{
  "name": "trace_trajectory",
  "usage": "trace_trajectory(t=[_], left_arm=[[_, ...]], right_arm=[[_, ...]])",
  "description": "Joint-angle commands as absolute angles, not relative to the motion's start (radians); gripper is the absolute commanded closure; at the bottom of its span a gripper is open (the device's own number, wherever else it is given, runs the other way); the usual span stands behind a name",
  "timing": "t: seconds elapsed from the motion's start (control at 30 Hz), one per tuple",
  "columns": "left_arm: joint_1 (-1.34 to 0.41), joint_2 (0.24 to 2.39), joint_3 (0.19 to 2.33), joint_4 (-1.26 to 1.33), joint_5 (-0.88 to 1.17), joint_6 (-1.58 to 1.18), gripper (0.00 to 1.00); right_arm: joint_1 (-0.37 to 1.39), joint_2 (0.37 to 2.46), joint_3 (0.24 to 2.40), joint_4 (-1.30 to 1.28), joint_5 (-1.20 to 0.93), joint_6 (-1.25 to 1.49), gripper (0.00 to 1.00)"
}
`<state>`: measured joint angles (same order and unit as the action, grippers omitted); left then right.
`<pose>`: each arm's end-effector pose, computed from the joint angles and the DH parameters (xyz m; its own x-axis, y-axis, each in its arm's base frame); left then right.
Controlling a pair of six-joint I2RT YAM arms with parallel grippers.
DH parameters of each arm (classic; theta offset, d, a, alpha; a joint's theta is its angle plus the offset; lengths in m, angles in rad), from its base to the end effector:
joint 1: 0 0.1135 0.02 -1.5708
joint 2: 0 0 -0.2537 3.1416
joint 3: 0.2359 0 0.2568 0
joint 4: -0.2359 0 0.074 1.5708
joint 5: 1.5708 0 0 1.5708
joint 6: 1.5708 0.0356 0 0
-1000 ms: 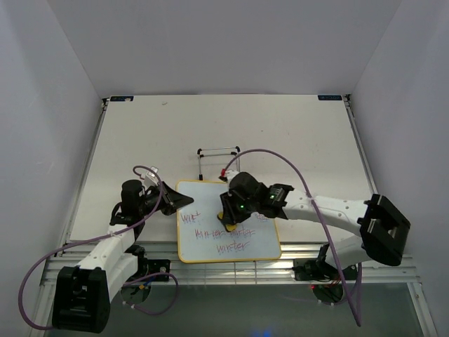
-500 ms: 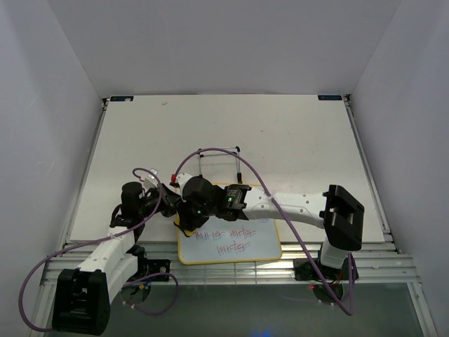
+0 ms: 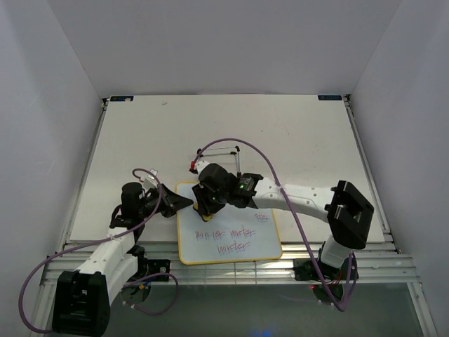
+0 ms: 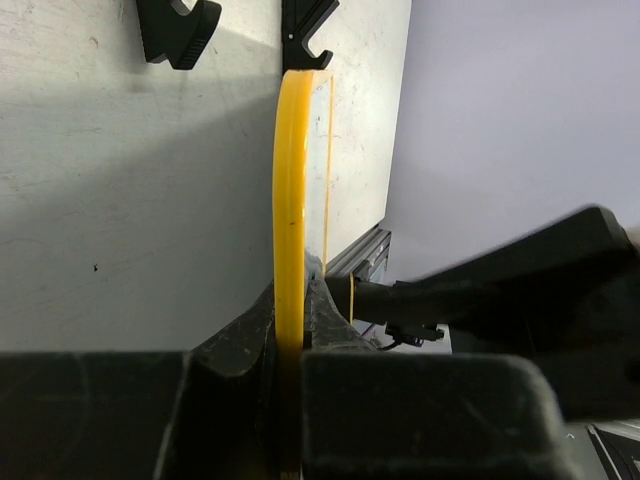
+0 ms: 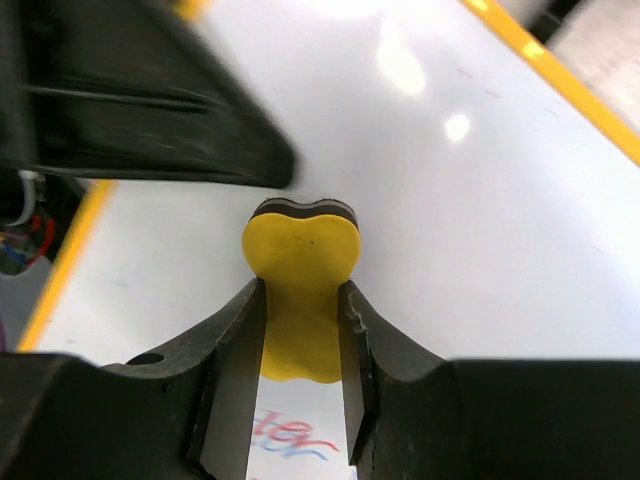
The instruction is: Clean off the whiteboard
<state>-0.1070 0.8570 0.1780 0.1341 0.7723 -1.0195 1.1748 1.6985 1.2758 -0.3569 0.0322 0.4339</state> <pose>0.1674 -0.0430 0.1436 -0.8405 -0.5234 -0.1398 -0.0882 0.3868 -0.9179 0.1486 0.3525 0.2404 -0.6300 -0.4175 -0.6548 -0.7147 0.6417 0.2785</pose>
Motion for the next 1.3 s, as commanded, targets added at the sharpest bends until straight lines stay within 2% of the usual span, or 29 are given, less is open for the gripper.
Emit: trace_trajectory(t=[0.0,0.23,0.4,0.5,0.63,0.77,0.93,1.07,1.27], left_arm=[[-0.115,0.83,0.192,0.103,0.736,-0.986,1.0],[-0.115,0.833,0.193,0.103,0.724,-0.986,1.0],[-0.115,0.839,0.192,0.104,0.71,-0.989,1.0],[-0.115,0.842,0.189,0.103,0.692,-0.996,1.0],[-0.115,0.857,0.184,0.113,0.667,-1.008,1.0],[-0.114,0.905,0.19,0.144,0.661,-1.014,1.0],[-0.115,0.916,0.207,0.147,0.655,-0.994,1.0],[-0.114,0.917,0.213,0.126,0.657,-0.977,1.0],[-0.114,0.896,0.192,0.117,0.65,-0.977,1.0]], right_arm=[[1.127,1.715,1.166,-0.515,0.121,0.382,0.86],[1.147,1.648,1.12,-0.485,0.037,0.391,0.86],[1.233,1.602,1.115,-0.29,-0.13,0.396,0.86],[1.304,1.621,1.144,-0.236,-0.156,0.391,0.86],[1.368,1.664,1.213,-0.253,-0.161,0.38,0.86],[1.365,1.643,1.169,-0.302,-0.073,0.385,0.86],[1.261,1.502,0.953,-0.316,-0.032,0.436,0.86],[1.142,1.372,0.674,-0.345,-0.005,0.488,0.86],[0.985,1.161,0.456,-0.423,0.014,0.549,0.86]])
